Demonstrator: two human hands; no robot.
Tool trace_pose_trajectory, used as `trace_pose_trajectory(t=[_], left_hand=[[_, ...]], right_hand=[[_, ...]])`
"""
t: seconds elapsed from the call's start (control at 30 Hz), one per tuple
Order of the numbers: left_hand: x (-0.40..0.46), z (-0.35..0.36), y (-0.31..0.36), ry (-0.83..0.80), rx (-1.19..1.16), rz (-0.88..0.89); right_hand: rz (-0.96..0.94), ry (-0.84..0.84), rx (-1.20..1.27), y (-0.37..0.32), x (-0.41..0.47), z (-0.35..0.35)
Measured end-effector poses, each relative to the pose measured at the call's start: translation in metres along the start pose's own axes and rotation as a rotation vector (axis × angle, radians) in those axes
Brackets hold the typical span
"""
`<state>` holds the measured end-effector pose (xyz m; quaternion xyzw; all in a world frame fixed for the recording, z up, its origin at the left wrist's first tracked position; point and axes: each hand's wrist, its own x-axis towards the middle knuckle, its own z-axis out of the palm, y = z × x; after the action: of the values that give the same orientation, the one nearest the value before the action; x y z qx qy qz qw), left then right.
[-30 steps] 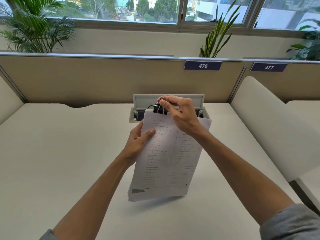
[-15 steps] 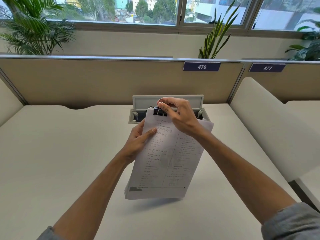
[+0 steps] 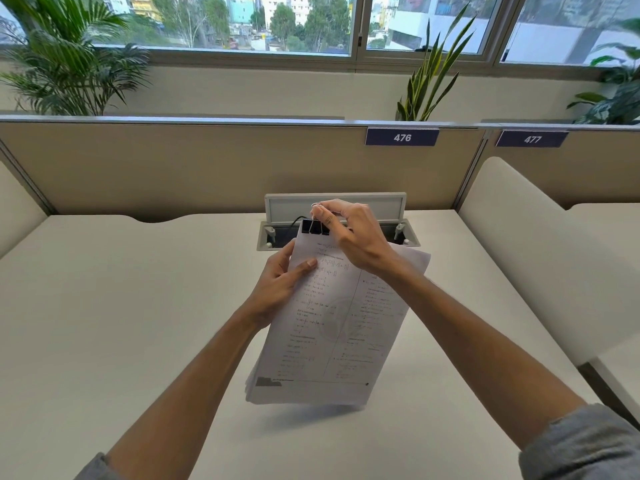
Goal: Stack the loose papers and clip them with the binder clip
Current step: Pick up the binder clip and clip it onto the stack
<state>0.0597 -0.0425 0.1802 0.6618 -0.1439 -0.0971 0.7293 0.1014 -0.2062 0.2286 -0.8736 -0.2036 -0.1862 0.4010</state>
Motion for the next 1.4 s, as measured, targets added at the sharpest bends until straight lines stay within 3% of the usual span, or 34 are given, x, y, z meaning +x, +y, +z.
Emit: trace_pose_trajectory(t=[0.3, 0.53, 0.6, 0.73, 0.8, 1.07, 1.23, 1.4], left_hand=[[0.001, -0.004, 0.001, 0.017, -0.009, 0.000], [-0.001, -0.024, 0.004, 0.096, -0.141, -0.005], [-0.001, -0.029, 0.005, 0.121, -0.166, -0.012], [0.001, -0.035, 0.008, 0.161, -0.175, -0.003], [0.002, -0.037, 0.010, 0.176, -0.177, 0.003], [0.013, -0.051, 0.014, 0.287, -0.230, 0.036], [0.020, -0.064, 0.015, 0.401, -0.144, 0.056], [0.029, -0.074, 0.009, 0.378, 0.064, 0.012]], right_hand=[[0.002, -0.079, -0.214, 0.000, -0.005, -0.010], [0.160, 0.066, -0.365, 0.034, -0.015, -0.038], [0.264, 0.065, -0.177, 0.044, -0.024, -0.044], [0.410, -0.009, 0.476, 0.050, -0.045, -0.043], [0.450, -0.073, 0.617, 0.053, -0.058, -0.035], [0.616, -0.198, 0.700, 0.059, -0.111, 0.009], [0.662, -0.103, 0.735, 0.061, -0.138, 0.033], [0.650, 0.045, 0.735, 0.059, -0.147, 0.050]])
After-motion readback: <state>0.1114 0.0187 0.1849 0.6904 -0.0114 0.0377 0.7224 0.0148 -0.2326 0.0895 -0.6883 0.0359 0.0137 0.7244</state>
